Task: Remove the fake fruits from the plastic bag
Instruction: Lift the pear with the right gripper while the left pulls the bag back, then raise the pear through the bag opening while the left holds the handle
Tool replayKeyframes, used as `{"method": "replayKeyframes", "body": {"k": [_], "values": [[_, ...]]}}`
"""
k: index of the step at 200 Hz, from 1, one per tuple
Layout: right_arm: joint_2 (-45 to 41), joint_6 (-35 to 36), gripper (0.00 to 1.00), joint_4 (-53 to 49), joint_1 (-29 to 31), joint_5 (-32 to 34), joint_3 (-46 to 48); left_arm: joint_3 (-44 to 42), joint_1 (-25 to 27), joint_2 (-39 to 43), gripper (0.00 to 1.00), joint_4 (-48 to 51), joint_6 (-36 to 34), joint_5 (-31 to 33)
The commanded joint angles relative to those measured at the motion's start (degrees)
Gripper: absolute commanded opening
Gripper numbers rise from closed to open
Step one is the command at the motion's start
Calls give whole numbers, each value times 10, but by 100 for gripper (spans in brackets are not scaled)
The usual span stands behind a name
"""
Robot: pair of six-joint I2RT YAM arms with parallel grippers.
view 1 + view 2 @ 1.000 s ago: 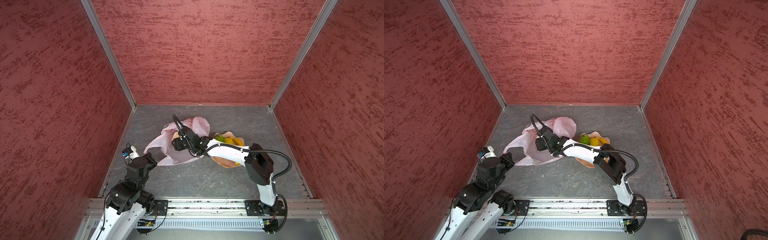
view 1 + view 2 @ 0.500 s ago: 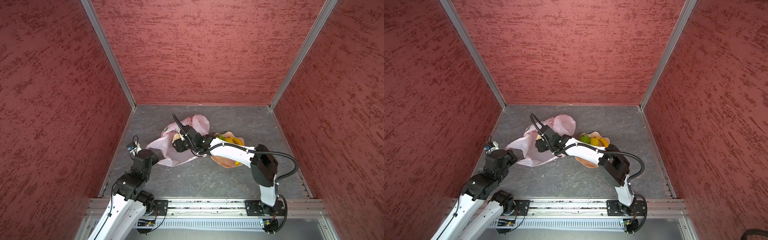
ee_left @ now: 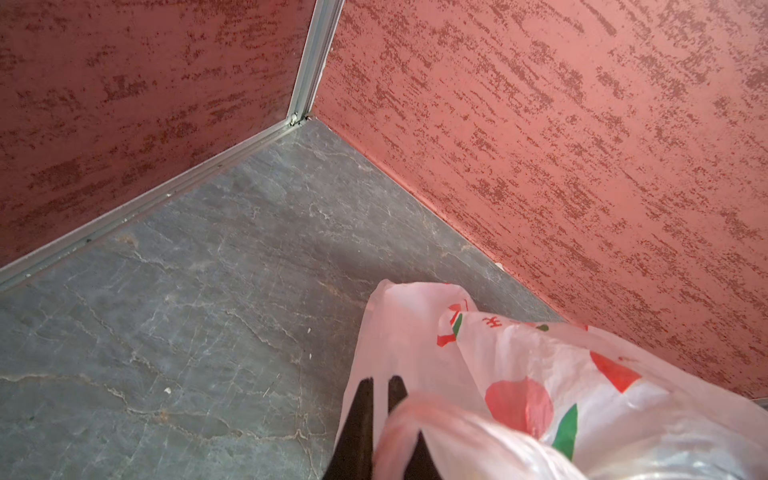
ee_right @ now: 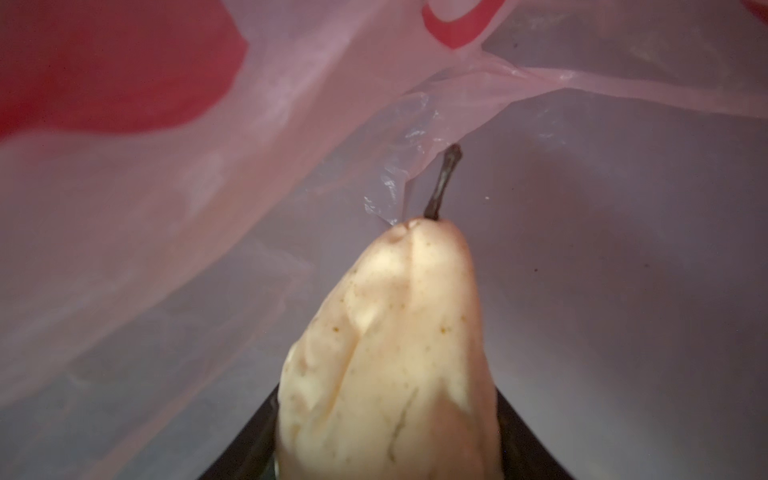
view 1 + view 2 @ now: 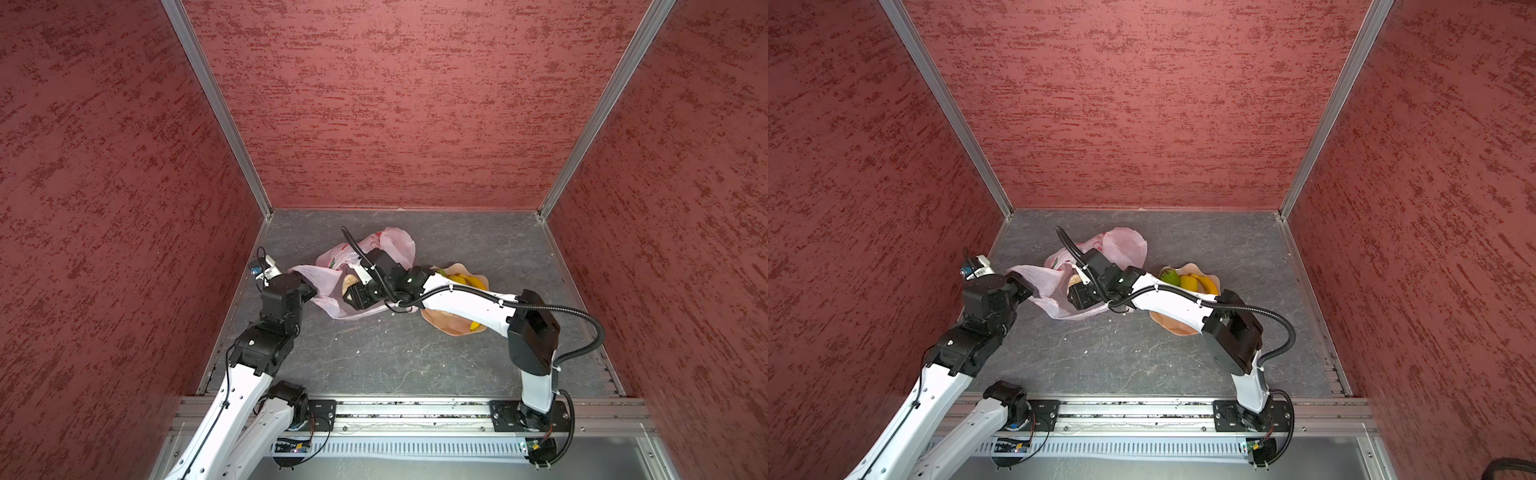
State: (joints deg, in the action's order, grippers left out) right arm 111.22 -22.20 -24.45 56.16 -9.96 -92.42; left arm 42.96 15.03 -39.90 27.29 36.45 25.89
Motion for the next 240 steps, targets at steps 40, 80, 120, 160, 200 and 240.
{"method": "replayKeyframes", "body": {"k": [40, 80, 120, 160, 200, 240], "values": [[-48, 24, 36, -16, 4, -18, -16, 21, -63, -85, 12, -96, -50, 2], [-71, 16, 35, 9, 4, -3, -5, 16, -75, -107, 13, -117, -34, -38], [-69, 18, 35, 2, 6, -23, -16, 20, -75, -74, 15, -103, -18, -87], [-73, 15, 35, 12, 6, -9, -14, 6, -67, -25, 22, -78, 10, -124], [-64, 9, 35, 31, 7, -1, -27, -27, -53, 33, 36, -37, 38, -147], [-32, 11, 35, 27, 5, 23, -63, -35, -43, 93, 59, 24, 54, -160]]}}
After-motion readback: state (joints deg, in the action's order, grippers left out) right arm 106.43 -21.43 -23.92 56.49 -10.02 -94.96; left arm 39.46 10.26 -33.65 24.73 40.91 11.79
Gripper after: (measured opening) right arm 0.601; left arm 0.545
